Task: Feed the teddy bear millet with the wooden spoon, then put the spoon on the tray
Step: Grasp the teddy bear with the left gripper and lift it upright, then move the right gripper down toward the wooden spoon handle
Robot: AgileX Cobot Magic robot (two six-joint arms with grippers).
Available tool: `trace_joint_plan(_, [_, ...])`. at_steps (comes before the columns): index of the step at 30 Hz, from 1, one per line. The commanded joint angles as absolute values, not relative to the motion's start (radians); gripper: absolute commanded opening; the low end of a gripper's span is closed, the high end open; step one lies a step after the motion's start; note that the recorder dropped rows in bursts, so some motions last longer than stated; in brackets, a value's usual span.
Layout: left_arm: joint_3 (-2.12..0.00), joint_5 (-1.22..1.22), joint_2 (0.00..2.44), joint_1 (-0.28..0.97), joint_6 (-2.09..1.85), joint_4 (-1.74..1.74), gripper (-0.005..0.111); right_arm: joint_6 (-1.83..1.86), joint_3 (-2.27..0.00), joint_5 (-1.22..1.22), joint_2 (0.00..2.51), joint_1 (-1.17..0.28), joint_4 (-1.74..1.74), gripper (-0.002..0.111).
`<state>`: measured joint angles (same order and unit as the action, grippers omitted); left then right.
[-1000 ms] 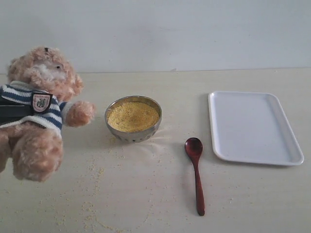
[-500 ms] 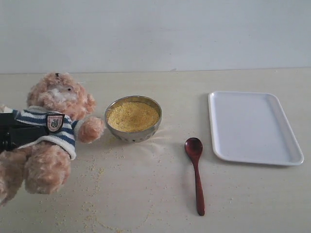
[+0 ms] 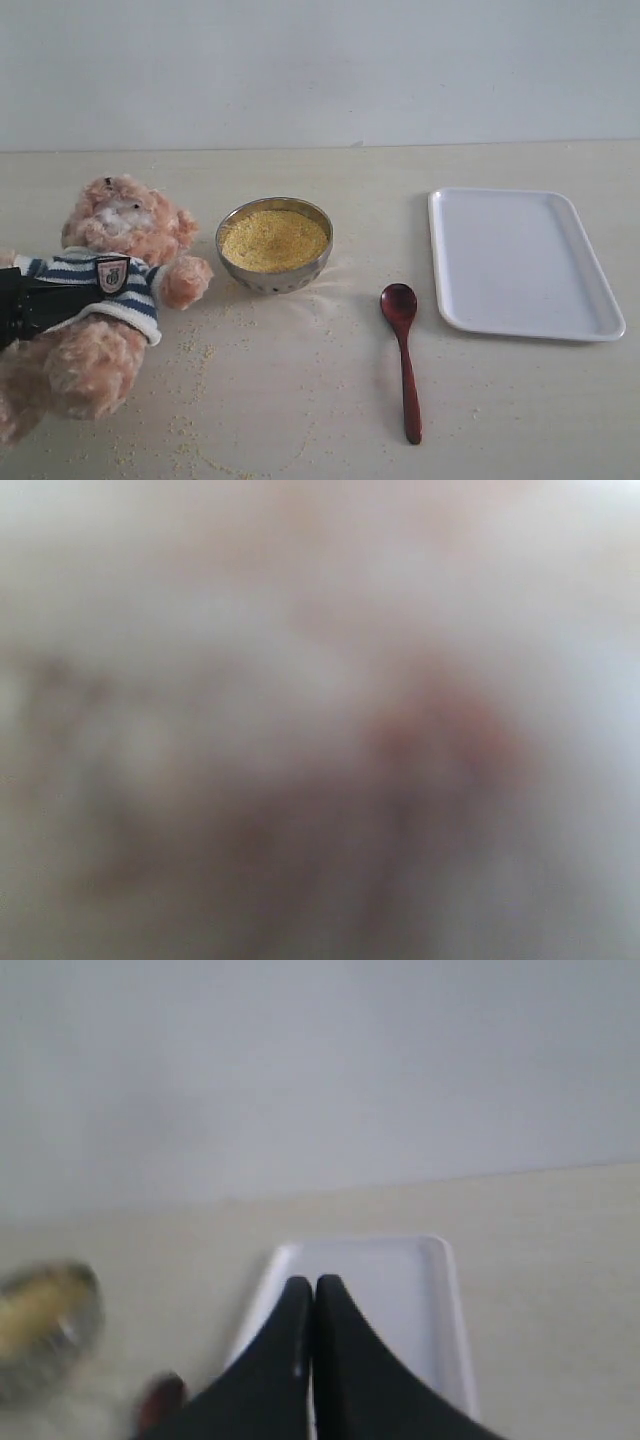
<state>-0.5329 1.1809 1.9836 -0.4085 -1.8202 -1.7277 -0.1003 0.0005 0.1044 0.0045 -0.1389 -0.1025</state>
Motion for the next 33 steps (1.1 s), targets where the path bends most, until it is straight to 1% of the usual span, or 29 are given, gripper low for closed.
trace_joint_plan(1, [-0.533, 1.221, 1.926, -0.406, -1.93, -1.744, 0.005, -0.196, 0.0, -0.132, 0.0, -0.138, -0.405, 0.0])
trace_joint_plan(4, [-0.537, 1.221, 1.864, -0.406, -1.937, -1.744, 0.005, -0.196, 0.0, -0.228, 0.0, -0.138, -0.471, 0.0])
trace_joint_plan(7, [-0.54, 1.208, 1.766, -0.406, -1.836, -1.744, 0.005, -0.207, 0.0, -0.331, 0.0, -0.138, -0.471, 0.0])
trace_joint_plan(10, [-0.535, 0.956, 1.635, -0.406, -1.663, -1.744, 0.005, -0.26, 0.0, -0.371, 0.0, -0.138, -0.464, 0.0])
trace_joint_plan(12, [-0.521, 0.858, 1.543, -0.406, -1.6, -1.744, 0.005, -0.264, 0.0, -0.367, 0.0, -0.138, -0.459, 0.0])
trace_joint_plan(15, [-0.51, 0.88, 1.437, -0.406, -1.595, -1.744, 0.005, -0.264, 0.0, -0.332, 0.0, -0.138, -0.452, 0.0])
trace_joint_plan(18, [-0.51, 0.891, 1.396, -0.406, -1.597, -1.744, 0.005, -0.219, 0.0, -0.328, 0.0, -0.138, -0.452, 0.0])
trace_joint_plan(20, [-0.51, 0.945, 1.399, -0.406, -1.634, -1.744, 0.005, -0.199, 0.0, -0.366, 0.0, -0.138, -0.458, 0.0])
trace_joint_plan(23, [-0.51, 1.084, 1.418, -0.406, -1.674, -1.744, 0.005, -0.337, -0.011, -0.444, 0.0, -0.138, -0.433, 0.0])
trace_joint_plan(25, [-0.51, 1.124, 1.425, -0.406, -1.676, -1.744, 0.005, -0.417, -0.103, -0.457, 0.0, -0.138, -0.243, 0.0])
trace_joint_plan(28, [-0.51, 1.104, 1.426, -0.406, -1.676, -1.744, 0.005, -0.552, -0.277, -0.423, 0.14, -0.138, 0.177, 0.0])
trace_joint_plan(30, [-0.51, 1.089, 1.426, -0.406, -1.676, -1.744, 0.005, -0.641, -0.385, -0.329, 0.294, -0.138, 0.428, 0.0])
trace_joint_plan(33, [-0.51, 1.089, 1.426, -0.406, -1.676, -1.744, 0.005, -0.724, -0.53, -0.039, 0.584, -0.138, 0.623, 0.0])
